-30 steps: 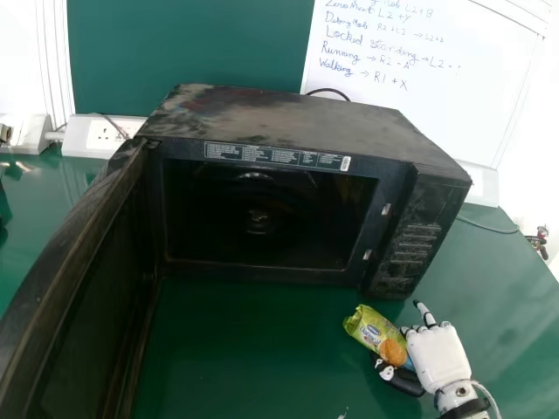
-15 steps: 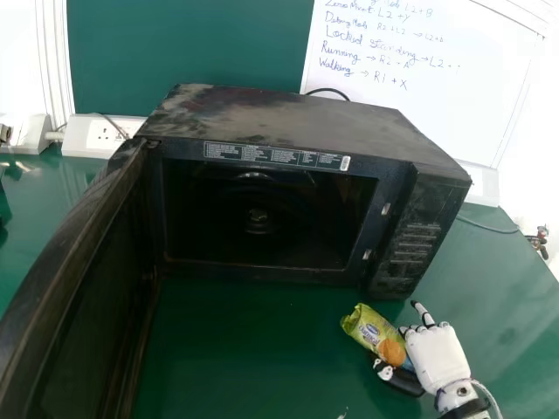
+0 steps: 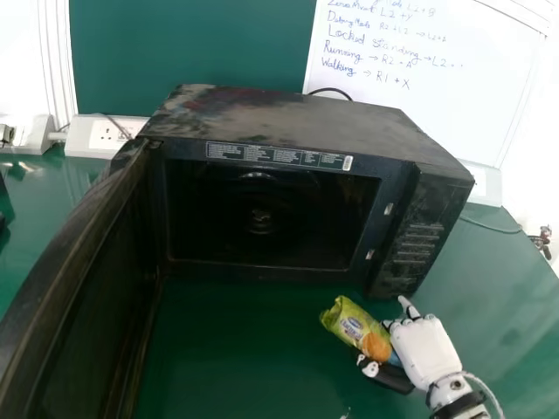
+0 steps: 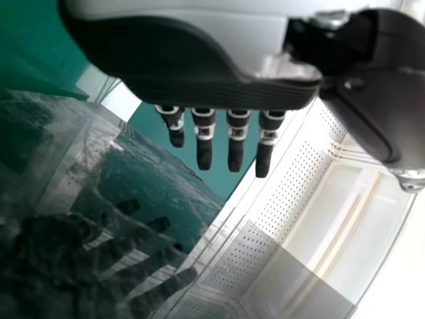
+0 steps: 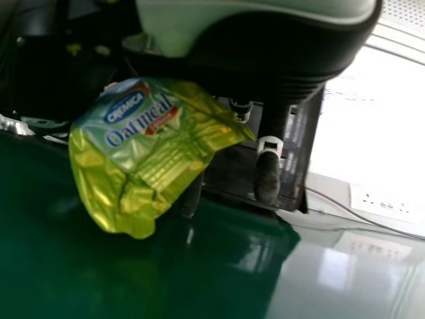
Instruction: Put biscuit inside oven
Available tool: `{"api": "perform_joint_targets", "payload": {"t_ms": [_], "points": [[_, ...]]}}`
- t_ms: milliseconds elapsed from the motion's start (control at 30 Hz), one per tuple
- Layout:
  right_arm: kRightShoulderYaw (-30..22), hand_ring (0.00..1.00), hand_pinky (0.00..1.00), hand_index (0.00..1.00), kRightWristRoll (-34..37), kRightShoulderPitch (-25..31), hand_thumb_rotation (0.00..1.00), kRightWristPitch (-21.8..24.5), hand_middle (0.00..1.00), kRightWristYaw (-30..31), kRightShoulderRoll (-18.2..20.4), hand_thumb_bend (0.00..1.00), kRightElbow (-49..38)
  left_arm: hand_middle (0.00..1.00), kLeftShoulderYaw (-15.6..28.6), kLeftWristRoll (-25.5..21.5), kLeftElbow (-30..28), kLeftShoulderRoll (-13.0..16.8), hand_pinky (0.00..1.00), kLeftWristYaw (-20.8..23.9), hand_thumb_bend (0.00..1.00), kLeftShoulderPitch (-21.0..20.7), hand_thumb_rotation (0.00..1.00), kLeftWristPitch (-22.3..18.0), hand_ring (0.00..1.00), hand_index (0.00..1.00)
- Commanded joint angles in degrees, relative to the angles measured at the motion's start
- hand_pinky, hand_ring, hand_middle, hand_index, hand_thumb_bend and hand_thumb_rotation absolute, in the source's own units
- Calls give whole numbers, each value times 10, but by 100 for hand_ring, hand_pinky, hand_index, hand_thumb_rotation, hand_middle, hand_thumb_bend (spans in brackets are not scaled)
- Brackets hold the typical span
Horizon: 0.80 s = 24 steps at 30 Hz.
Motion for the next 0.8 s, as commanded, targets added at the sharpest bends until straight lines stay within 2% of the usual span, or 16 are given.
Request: {"api": "perform_joint_targets", "payload": {"t_ms": [0, 333, 600, 667, 767], "points": [[-16, 26, 16, 48, 11, 7, 0, -3, 47, 11, -5, 53, -28, 95, -7, -10, 13, -49, 90, -8, 94, 1, 59, 12, 93, 90], [-33, 28, 18, 49, 41, -1, 0, 29, 47, 124, 33, 53, -124, 95, -7, 4, 25, -48, 88, -7, 93, -13, 64, -2, 92, 91], [-28, 29, 19, 49, 30, -32, 0, 34, 47, 161, 48, 53, -148, 95, -10, -2, 34, -53, 88, -12, 92, -21, 65, -2, 92, 91], [-21, 31, 21, 51, 28, -47, 0, 30, 42, 162, 56, 53, -141, 95, -14, -1, 33, -55, 88, -10, 92, -20, 65, 0, 92, 91], [-11, 30, 20, 51, 26, -68, 0, 26, 40, 166, 69, 53, -132, 96, -17, 1, 30, -56, 87, -10, 92, -19, 65, 1, 92, 91]]}}
